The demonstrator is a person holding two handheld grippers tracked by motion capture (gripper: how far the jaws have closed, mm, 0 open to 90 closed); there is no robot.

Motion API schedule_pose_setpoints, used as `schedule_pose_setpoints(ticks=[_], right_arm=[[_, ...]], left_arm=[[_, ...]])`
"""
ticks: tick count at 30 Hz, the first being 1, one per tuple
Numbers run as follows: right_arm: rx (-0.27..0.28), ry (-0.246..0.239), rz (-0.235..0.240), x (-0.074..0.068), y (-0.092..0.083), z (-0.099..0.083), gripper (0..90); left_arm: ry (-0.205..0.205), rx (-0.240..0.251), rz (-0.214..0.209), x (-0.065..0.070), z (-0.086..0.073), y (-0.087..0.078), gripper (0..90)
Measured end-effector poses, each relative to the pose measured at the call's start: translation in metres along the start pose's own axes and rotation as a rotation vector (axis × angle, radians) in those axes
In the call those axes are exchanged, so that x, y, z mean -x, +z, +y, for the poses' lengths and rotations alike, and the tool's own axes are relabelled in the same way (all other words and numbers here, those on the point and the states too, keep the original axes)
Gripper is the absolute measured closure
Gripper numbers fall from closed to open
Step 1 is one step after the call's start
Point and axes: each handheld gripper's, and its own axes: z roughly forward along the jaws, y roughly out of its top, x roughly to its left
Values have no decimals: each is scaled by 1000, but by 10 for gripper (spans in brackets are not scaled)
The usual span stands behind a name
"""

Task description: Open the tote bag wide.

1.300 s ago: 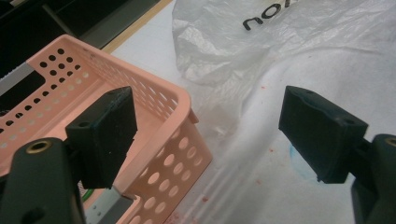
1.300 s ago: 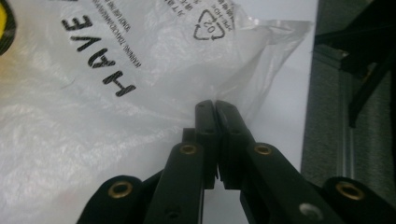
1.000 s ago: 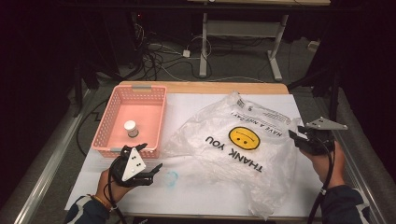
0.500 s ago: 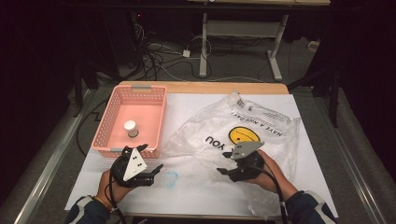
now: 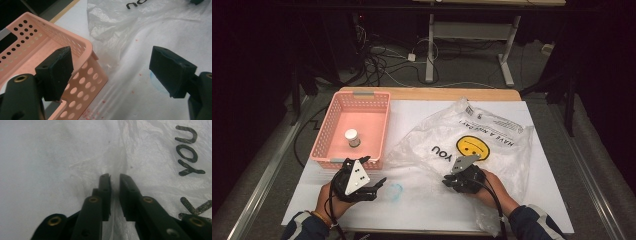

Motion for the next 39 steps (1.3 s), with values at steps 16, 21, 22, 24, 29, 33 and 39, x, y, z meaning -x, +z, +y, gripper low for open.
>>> schedule_pose_setpoints(ticks=[16, 21, 22, 24, 29, 33, 39], right_arm=[[220, 15, -216, 6, -52, 17, 900], [281, 24, -282, 12, -66, 24, 900], [295, 23, -298, 13, -68, 26, 900], [303, 24, -311, 13, -69, 27, 900], [366, 35, -395, 22, -78, 37, 900], [407, 47, -425, 28, -82, 45, 900], [466, 52, -482, 31, -90, 52, 900]], left_arm=[[-31, 7, 22, -14, 4, -6, 191], [-73, 1, 64, -38, 9, -12, 191], [-101, -18, 70, -51, 10, -14, 191], [-119, -36, 72, -59, 11, -14, 191], [-177, -115, 84, -97, 15, -1, 190], [-213, -231, 65, -127, 19, 26, 191], [-254, -359, 39, -152, 20, 50, 191]])
